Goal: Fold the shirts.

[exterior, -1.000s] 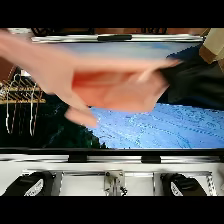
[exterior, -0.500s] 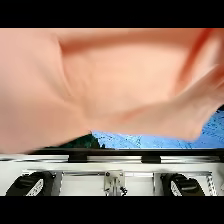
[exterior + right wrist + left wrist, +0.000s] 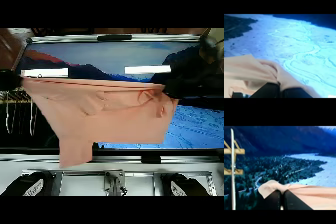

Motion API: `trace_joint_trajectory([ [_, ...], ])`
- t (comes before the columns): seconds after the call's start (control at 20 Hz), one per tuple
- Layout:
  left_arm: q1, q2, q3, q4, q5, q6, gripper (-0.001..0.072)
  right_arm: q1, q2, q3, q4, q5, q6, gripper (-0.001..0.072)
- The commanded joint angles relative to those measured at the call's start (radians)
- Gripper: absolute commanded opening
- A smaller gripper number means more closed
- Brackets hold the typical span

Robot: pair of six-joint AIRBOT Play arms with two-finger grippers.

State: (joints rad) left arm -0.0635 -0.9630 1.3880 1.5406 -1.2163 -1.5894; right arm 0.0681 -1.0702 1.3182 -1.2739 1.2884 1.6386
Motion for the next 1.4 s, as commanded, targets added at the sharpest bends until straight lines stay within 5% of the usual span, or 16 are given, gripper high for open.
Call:
trace_joint_trajectory([
  [0.0, 0.001, -0.202, -0.089, -0.043, 0.186, 0.006, 0.0038, -0.001, -0.231, -0.072, 0.115, -0.250, 0.037, 0.0078],
  [0.2, 0.001, -0.397, -0.089, -0.178, 0.254, -0.059, 0.0052, 0.012, -0.391, -0.072, 0.296, -0.431, 0.058, 0.0078],
  [0.25, 0.000, -0.433, -0.089, -0.211, 0.245, -0.076, 0.0107, 0.012, -0.416, -0.072, 0.295, -0.434, 0.058, 0.0080],
  [0.3, 0.001, -0.463, -0.089, -0.245, 0.226, -0.078, 0.0207, 0.012, -0.436, -0.072, 0.297, -0.433, 0.058, 0.0170],
  [0.35, 0.002, -0.489, -0.088, -0.278, 0.191, -0.082, 0.0423, 0.006, -0.441, -0.072, 0.297, -0.428, 0.058, 0.0481],
  [0.4, 0.008, -0.502, -0.080, -0.281, 0.126, -0.068, 0.0716, -0.009, -0.434, -0.066, 0.296, -0.405, 0.038, 0.0643],
  [0.55, 0.101, -0.500, -0.012, -0.161, -0.155, -0.003, 0.0701, -0.107, -0.385, 0.013, 0.169, -0.151, -0.065, 0.0643],
  [0.7, 0.261, -0.453, -0.037, -0.177, -0.437, 0.161, 0.0676, -0.201, -0.321, 0.027, -0.100, 0.201, -0.124, 0.0643],
  [0.8, 0.367, -0.397, -0.157, -0.260, -0.403, 0.157, 0.0478, -0.257, -0.286, -0.044, -0.128, 0.311, -0.183, 0.0643],
  [0.95, 0.467, -0.346, -0.389, -0.339, -0.269, 0.169, 0.0574, -0.304, -0.246, -0.192, -0.043, 0.290, -0.185, 0.0643],
  [1.35, 0.370, -0.407, -0.605, -0.609, 0.077, 0.244, 0.0573, -0.302, -0.243, -0.254, 0.016, 0.217, -0.184, 0.0643],
])
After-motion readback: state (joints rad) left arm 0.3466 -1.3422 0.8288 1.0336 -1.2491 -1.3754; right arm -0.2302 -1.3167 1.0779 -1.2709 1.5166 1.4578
